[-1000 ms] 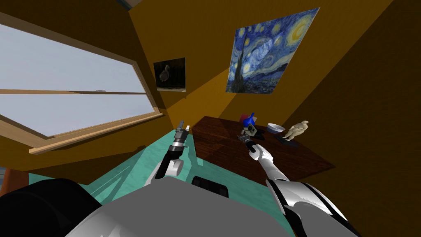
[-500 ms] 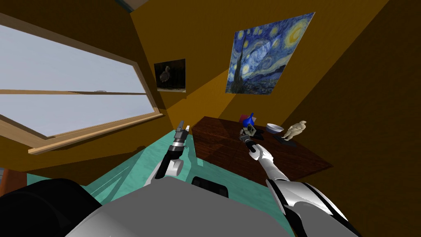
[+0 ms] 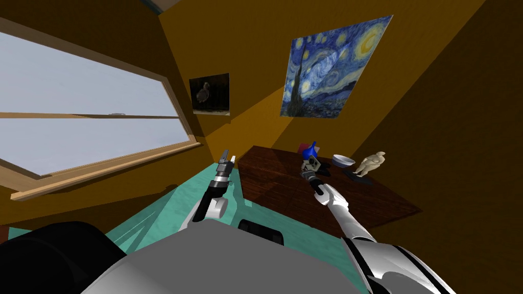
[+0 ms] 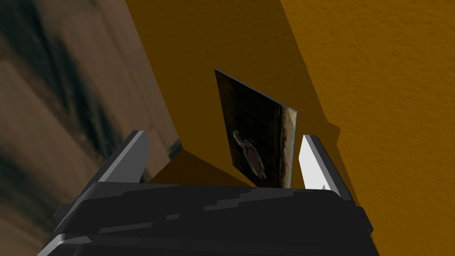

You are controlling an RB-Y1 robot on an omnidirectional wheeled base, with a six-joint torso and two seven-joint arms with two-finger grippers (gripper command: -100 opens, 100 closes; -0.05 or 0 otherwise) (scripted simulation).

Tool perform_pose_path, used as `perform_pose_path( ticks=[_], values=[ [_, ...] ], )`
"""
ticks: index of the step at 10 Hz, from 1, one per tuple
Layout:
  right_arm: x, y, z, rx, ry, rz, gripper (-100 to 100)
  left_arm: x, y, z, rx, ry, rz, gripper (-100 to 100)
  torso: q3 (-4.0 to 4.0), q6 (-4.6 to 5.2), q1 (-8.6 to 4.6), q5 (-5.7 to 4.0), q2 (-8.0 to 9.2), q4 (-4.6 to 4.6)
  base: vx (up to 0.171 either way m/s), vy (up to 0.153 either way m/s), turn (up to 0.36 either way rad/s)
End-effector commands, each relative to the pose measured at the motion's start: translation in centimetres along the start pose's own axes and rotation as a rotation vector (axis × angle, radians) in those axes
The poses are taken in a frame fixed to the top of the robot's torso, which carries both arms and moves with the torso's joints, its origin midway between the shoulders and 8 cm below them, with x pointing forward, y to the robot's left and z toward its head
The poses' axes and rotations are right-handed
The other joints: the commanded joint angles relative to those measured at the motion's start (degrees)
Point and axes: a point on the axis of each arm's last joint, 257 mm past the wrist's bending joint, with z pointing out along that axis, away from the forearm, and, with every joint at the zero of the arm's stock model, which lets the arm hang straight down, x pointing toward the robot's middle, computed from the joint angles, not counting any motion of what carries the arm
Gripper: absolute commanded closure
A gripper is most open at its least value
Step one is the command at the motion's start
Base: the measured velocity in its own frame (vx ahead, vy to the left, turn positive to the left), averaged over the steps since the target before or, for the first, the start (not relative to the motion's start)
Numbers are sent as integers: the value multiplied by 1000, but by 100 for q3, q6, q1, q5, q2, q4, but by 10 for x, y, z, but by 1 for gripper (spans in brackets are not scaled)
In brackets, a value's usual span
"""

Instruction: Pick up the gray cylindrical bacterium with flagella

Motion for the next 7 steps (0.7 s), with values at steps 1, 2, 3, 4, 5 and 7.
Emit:
perform_pose_path(
  ticks=[1, 2, 3, 4, 5, 7],
  values=[
    [7, -4, -11, 2, -7, 4, 100, 0, 0, 0, 0, 0, 0, 0, 0, 0, 0, 0, 0, 0, 104, 57, -43],
    [8, -2, -14, -2, -12, 3, 100, 0, 0, 0, 0, 0, 0, 0, 0, -3, -2, -2, 3, -2, 37, 22, -9],
    [11, -19, -25, 14, -21, 9, 100, 0, 0, 0, 0, 0, 0, 0, 8, -7, -10, -4, 18, 1, 81, 41, -18],
    [23, -15, -32, 9, -8, 9, 100, 0, 0, 0, 0, 0, 0, 0, 7, 3, -10, -3, 11, 3, 107, 47, -48],
    [22, -11, -36, 4, -16, 7, 100, 0, 0, 0, 0, 0, 0, 0, 3, 0, -9, -3, 7, 1, 51, 23, -23],
    [31, -23, -54, 11, -20, 8, 100, 0, 0, 0, 0, 0, 0, 0, -1, -4, -8, -7, 2, -3, 95, 56, -34]
  ],
)
